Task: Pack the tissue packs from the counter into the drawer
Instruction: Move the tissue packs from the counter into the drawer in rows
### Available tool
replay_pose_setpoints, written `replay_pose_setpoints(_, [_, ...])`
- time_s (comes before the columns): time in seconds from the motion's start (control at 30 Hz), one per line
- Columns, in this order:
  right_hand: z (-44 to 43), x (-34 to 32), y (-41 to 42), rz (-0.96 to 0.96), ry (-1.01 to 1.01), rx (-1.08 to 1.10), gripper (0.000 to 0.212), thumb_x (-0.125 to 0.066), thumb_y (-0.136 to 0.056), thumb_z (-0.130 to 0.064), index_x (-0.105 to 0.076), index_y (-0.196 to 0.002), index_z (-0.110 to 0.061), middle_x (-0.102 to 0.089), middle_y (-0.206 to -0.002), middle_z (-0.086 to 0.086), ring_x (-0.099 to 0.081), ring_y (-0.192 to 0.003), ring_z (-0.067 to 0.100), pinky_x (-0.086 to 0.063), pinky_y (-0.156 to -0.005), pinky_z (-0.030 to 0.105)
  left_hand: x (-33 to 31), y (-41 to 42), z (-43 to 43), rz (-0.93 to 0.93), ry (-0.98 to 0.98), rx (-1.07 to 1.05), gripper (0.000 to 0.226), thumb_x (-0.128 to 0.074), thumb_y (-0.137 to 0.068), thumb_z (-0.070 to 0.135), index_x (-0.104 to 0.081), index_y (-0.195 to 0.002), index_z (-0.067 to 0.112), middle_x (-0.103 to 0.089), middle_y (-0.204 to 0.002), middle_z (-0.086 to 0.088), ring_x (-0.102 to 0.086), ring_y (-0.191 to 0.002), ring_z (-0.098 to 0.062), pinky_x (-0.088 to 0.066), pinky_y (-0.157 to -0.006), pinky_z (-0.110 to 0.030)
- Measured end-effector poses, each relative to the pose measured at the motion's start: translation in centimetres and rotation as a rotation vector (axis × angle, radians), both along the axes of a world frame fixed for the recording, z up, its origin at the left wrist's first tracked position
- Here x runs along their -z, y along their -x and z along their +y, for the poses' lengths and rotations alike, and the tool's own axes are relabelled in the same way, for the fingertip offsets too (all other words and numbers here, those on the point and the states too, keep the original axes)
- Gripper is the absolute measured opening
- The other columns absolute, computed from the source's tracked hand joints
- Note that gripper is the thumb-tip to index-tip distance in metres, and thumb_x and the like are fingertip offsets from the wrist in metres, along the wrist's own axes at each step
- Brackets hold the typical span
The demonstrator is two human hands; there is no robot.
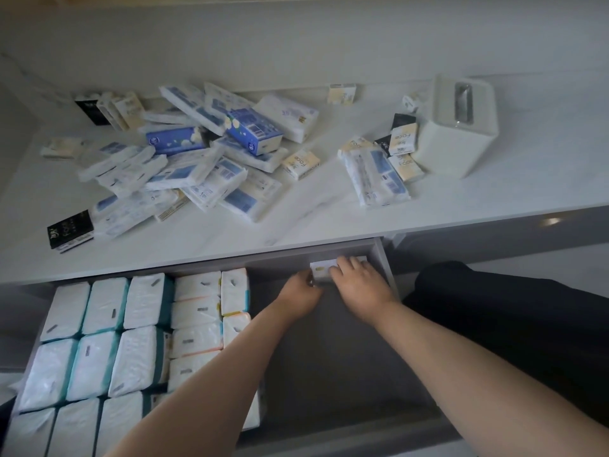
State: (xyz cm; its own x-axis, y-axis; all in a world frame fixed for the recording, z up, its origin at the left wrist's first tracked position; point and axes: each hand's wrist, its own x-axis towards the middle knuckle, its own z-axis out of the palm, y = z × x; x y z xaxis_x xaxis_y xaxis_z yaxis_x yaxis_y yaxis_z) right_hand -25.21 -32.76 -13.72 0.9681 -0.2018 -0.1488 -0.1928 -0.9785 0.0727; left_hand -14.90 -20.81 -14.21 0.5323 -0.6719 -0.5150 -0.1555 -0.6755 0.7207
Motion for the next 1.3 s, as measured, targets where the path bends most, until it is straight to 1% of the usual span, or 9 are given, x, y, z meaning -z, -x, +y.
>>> replay_pose_setpoints(0.07, [-0.1,-0.4,0.3,0.019,-0.066,0.019,0.047,-0.057,-0.079,0.001,-0.055,-0.125,-0.009,-0.052,-0.116,0.012,-0.053,-0.107,0.032,-0.045,-0.091,0.042,0.4,0.0,-0.2,0.023,-0.004,0.006,0.036,-0.055,-0.084,0.015,-0.063,-0.119,0.019,-0.068,-0.115,-0.002,-0.063,-0.103,-0.018,-0.051,-0.090,-0.031])
replay_pose_setpoints(0.17, [-0.6,-1.3,0.3,0.102,-0.069,0.041,0.057,-0.053,-0.085,-0.002,-0.044,-0.140,-0.014,-0.045,-0.129,0.009,-0.046,-0.122,0.029,-0.037,-0.104,0.040,-0.6,0.1,-0.4,-0.004,0.026,0.027,0.034,-0.053,-0.087,0.018,-0.063,-0.119,0.019,-0.068,-0.116,-0.001,-0.063,-0.108,-0.019,-0.050,-0.093,-0.033])
replay_pose_setpoints(0.27, [-0.7,-2.8,0.0,0.165,-0.132,0.054,0.052,-0.055,-0.085,-0.009,-0.051,-0.135,-0.020,-0.051,-0.126,0.006,-0.051,-0.120,0.029,-0.039,-0.101,0.040,-2.2,-0.2,0.0,-0.090,0.002,0.018,0.035,-0.052,-0.088,0.016,-0.061,-0.121,0.012,-0.066,-0.117,-0.007,-0.061,-0.110,-0.024,-0.048,-0.095,-0.035])
replay_pose_setpoints(0.4, [-0.7,-6.5,-0.6,0.173,-0.288,0.068,0.033,-0.052,-0.088,-0.020,-0.064,-0.118,-0.021,-0.065,-0.117,0.004,-0.061,-0.109,0.028,-0.051,-0.087,0.037,-5.4,-0.9,1.2,-0.266,-0.027,0.034,0.034,-0.051,-0.087,0.025,-0.064,-0.118,0.019,-0.067,-0.118,-0.001,-0.061,-0.110,-0.022,-0.047,-0.096,-0.033])
replay_pose_setpoints(0.57, [-0.8,-12.9,-2.7,0.030,-0.270,0.012,0.022,-0.050,-0.091,-0.022,-0.069,-0.101,-0.020,-0.069,-0.100,0.005,-0.063,-0.091,0.026,-0.046,-0.069,0.032,-11.3,-2.4,2.4,-0.454,0.064,0.048,0.019,-0.052,-0.088,0.033,-0.069,-0.096,0.028,-0.069,-0.094,0.008,-0.063,-0.090,-0.017,-0.051,-0.079,-0.029])
replay_pose_setpoints(0.7, [-1.9,-17.8,-5.7,-0.111,-0.253,0.027,0.027,-0.050,-0.092,-0.024,-0.071,-0.109,-0.026,-0.071,-0.110,-0.001,-0.062,-0.103,0.023,-0.050,-0.083,0.034,-16.2,-4.4,1.8,-0.653,0.094,-0.014,0.021,-0.049,-0.091,0.036,-0.066,-0.103,0.031,-0.067,-0.097,0.009,-0.061,-0.089,-0.018,-0.051,-0.079,-0.030])
replay_pose_setpoints(0.83, [-3.4,-20.2,-9.0,-0.251,-0.257,0.107,0.026,-0.053,-0.091,-0.024,-0.070,-0.111,-0.028,-0.070,-0.111,-0.004,-0.062,-0.107,0.021,-0.046,-0.080,0.029,-18.8,-7.6,0.0,-0.782,0.101,-0.050,0.023,-0.050,-0.090,0.031,-0.063,-0.109,0.029,-0.067,-0.101,0.007,-0.061,-0.092,-0.020,-0.048,-0.075,-0.028])
replay_pose_setpoints(1.03, [-7.0,-18.3,-14.5,-0.248,-0.328,0.226,0.035,-0.058,-0.089,-0.026,-0.060,-0.124,-0.027,-0.060,-0.127,-0.003,-0.057,-0.115,0.021,-0.046,-0.089,0.032,-19.1,-14.0,-4.0,-0.988,0.090,0.029,0.029,-0.053,-0.088,0.020,-0.064,-0.115,0.017,-0.061,-0.115,-0.006,-0.052,-0.111,-0.028,-0.045,-0.089,-0.037])
replay_pose_setpoints(1.3, [-10.4,-14.4,-22.1,-0.257,-0.360,0.307,0.071,-0.065,-0.086,-0.039,-0.033,-0.146,-0.022,-0.029,-0.146,0.010,-0.035,-0.133,0.032,-0.040,-0.102,0.043,-16.4,-20.4,-8.4,-1.064,-0.162,0.141,0.045,-0.042,-0.098,0.040,-0.044,-0.139,0.020,-0.048,-0.137,-0.007,-0.042,-0.126,-0.027,-0.035,-0.104,-0.041])
